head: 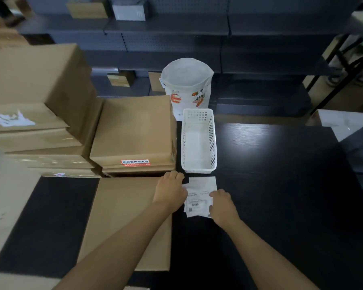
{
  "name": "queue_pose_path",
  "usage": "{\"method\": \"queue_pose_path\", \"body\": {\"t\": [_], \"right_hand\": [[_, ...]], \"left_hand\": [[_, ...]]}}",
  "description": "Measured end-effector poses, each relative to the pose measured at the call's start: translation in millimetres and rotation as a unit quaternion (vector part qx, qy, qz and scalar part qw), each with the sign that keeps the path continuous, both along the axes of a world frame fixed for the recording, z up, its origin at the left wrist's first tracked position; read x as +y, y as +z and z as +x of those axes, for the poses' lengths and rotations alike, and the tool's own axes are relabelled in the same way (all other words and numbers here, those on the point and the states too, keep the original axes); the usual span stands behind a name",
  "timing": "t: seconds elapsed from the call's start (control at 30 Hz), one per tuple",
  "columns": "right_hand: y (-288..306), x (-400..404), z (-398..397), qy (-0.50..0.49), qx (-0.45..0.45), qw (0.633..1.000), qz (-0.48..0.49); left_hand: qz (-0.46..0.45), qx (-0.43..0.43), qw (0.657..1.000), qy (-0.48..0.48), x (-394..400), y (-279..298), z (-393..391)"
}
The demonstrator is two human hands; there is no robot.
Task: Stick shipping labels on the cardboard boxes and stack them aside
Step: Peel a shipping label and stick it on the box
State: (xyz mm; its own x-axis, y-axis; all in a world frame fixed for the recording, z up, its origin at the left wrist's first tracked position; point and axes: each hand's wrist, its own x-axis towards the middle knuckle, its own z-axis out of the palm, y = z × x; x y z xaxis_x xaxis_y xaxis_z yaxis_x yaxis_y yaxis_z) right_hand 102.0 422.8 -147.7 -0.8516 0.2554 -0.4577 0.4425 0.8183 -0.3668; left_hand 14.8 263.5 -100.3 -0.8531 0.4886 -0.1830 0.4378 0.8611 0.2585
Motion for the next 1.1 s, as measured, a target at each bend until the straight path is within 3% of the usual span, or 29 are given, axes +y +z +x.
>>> {"method": "queue_pose_path", "body": {"t": [0.2,0.5,0.7,0.77,0.9,1.1], "right_hand": [[-16.2,12.3,-12.6,0.113,0.012,0.991,0.067],[-13.1,13.2,-11.4,0.171,-0.005,0.976,0.136],[-10.5,18.5,-9.9,0.181,-0.004,0.980,0.089],[-12.5,22.3,-6.5,0.153,0.005,0.988,0.036],[-15.8,25.9,4.3,-0.007,0.023,0.997,-0.074],[-13.8,18.5,9.6,-0.152,0.074,0.963,-0.209]], "left_hand": [[-0.055,-0.013,0.998,-0.013,27.0,-6.8,-11.2],[-0.087,-0.026,0.996,-0.027,40.8,-8.6,-23.9],[-0.112,-0.035,0.992,-0.042,37.8,-12.0,-21.8],[-0.111,-0.041,0.992,-0.045,36.2,-13.4,-19.8],[-0.124,-0.046,0.989,-0.062,34.3,-15.0,-14.8],[-0.086,-0.108,0.989,-0.049,32.3,-16.9,-5.8]]}}
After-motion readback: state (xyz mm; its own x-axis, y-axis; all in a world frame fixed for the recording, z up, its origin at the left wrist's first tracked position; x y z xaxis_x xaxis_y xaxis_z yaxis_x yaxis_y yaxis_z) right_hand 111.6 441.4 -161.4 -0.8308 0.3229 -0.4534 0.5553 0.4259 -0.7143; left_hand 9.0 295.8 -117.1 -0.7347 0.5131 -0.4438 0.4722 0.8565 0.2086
